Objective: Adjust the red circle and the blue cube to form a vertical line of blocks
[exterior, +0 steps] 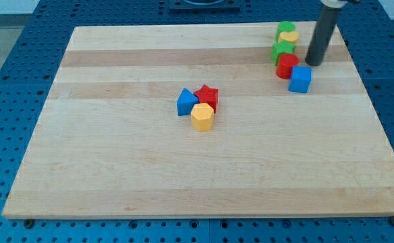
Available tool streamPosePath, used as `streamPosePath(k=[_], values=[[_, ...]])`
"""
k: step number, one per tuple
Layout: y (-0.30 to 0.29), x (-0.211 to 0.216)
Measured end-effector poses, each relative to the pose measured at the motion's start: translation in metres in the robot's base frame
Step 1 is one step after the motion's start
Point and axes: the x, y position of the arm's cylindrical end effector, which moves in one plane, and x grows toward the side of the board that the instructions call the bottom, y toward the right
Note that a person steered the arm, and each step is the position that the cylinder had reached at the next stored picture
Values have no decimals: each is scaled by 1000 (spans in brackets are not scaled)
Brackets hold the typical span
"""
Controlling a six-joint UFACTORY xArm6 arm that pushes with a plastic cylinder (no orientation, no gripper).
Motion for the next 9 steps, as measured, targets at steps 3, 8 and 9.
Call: streamPosePath(k=[3, 8, 9], values=[[5, 40], [-28, 40], [-29, 43]])
